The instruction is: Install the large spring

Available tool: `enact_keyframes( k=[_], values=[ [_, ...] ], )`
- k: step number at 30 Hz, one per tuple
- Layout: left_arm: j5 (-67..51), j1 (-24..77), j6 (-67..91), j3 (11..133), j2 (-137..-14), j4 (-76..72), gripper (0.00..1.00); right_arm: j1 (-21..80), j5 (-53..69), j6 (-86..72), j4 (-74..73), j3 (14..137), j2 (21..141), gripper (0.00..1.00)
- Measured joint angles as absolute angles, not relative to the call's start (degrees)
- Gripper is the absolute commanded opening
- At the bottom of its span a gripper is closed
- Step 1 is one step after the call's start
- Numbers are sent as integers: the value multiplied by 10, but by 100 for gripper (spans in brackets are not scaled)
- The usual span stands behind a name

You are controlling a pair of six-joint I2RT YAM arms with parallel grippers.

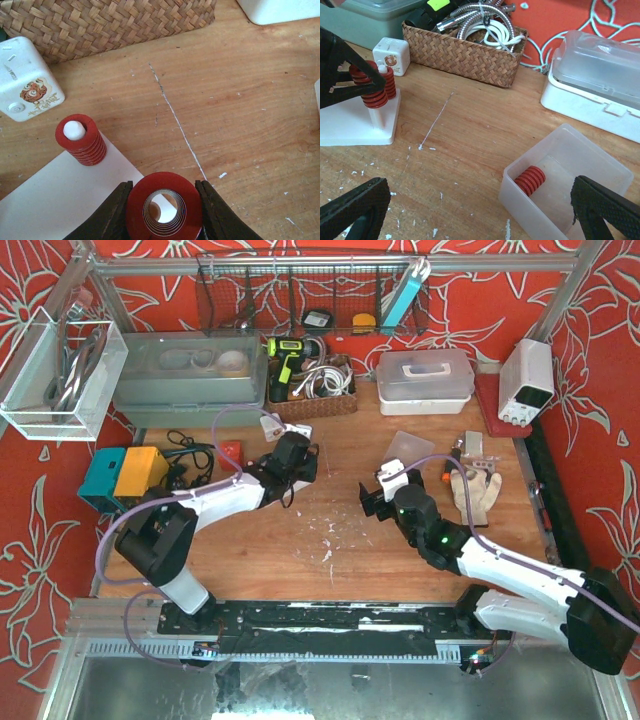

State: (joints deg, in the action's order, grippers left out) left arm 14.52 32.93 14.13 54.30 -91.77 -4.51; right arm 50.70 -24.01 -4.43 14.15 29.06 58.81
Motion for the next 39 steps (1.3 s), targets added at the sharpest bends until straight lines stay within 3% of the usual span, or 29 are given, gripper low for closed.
enact_keyframes(
  k=[39],
  values=[
    [163,328,147,538,-924,-31,9,507,-249,-37,134,294,637,99]
  ],
)
